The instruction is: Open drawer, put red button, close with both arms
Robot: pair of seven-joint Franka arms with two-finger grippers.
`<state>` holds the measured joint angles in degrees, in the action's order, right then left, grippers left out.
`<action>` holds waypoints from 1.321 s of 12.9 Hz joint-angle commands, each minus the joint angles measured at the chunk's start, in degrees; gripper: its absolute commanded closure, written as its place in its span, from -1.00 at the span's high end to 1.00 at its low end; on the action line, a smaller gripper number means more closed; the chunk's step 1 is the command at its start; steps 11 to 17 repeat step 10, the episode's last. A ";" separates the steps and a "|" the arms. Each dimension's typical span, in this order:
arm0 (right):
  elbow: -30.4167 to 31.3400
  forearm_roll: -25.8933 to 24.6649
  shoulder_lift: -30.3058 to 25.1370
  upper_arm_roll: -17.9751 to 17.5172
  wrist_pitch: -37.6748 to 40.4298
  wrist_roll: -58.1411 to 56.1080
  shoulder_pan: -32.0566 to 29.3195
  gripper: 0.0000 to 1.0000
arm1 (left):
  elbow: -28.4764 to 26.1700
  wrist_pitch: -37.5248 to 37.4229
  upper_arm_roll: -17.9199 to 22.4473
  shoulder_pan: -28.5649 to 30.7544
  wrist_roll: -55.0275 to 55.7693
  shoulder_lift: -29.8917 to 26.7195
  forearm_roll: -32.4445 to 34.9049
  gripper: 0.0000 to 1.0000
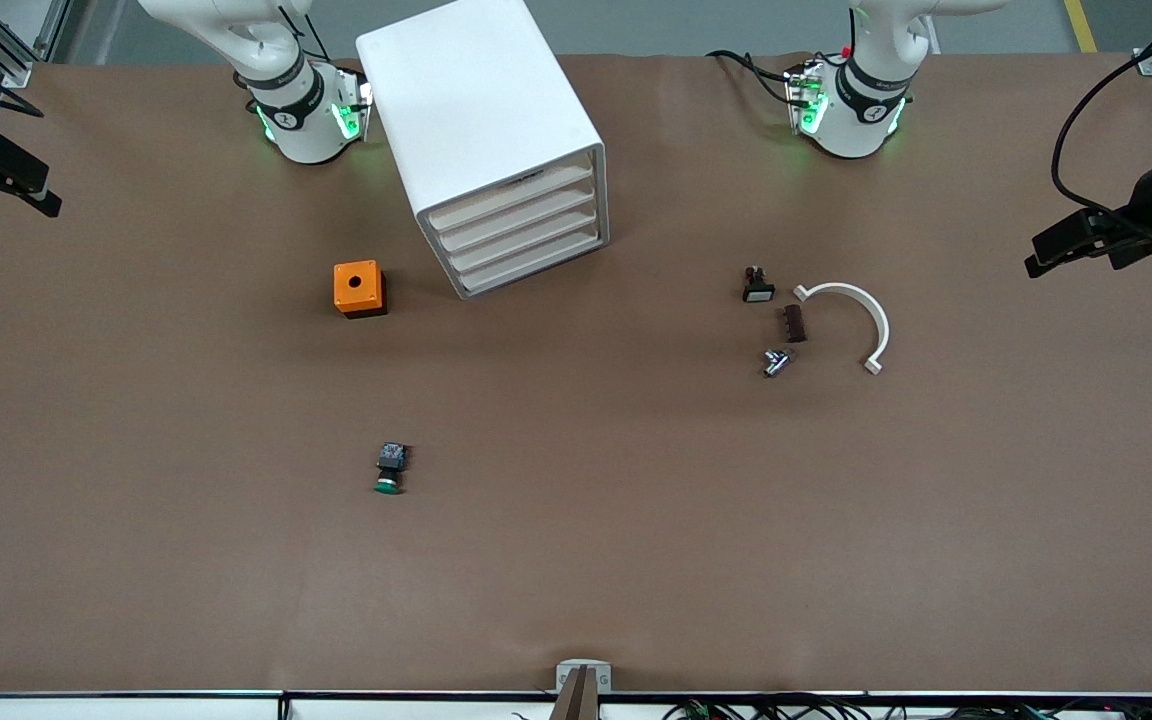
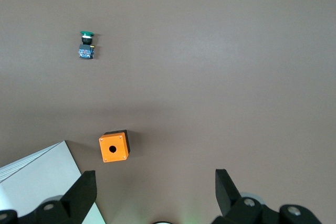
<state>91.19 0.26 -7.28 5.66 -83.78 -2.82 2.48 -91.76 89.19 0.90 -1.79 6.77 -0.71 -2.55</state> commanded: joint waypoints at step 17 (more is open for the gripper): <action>1.01 0.97 -1.33 -0.56 -0.07 -0.96 -0.90 1.00 | 2.82 -0.95 -0.20 -0.49 0.18 -0.61 0.97 0.99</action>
